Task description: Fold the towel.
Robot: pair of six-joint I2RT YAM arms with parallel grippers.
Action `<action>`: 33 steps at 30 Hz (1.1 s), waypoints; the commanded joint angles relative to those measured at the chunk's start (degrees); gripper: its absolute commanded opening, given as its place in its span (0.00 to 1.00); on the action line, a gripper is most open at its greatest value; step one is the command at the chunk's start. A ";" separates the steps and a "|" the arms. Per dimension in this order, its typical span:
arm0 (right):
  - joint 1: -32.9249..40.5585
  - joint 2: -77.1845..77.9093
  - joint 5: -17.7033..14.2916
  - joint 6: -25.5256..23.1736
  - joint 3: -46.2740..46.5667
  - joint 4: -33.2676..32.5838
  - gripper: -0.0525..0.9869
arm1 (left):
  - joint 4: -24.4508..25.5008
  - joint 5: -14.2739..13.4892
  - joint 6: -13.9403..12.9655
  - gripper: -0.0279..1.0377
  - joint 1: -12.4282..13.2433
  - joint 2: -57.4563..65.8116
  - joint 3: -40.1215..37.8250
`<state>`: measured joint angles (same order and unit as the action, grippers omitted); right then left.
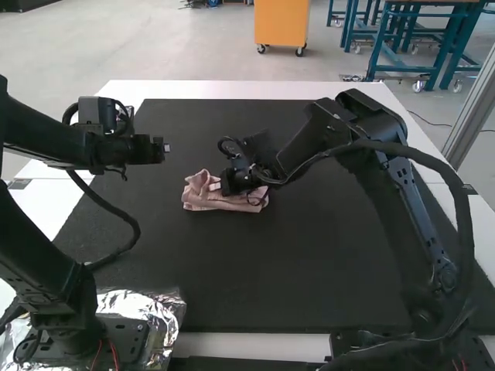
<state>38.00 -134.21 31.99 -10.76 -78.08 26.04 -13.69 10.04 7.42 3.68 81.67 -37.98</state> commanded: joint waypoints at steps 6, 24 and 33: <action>-6.62 24.00 -0.52 -4.62 -0.67 -3.37 0.12 | 3.94 -0.55 0.49 0.94 -0.52 -4.94 -8.96; -20.51 75.59 -10.54 -4.44 13.40 -19.27 0.94 | 15.45 -1.96 -0.56 0.94 -5.62 -30.43 -15.46; -28.07 104.33 -10.54 -5.67 24.56 -25.69 0.94 | 21.08 -1.43 -0.04 0.94 -0.34 -50.12 -13.44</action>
<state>11.46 -34.76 22.02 -15.25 -55.37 1.15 7.20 8.78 7.35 1.98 37.01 -51.83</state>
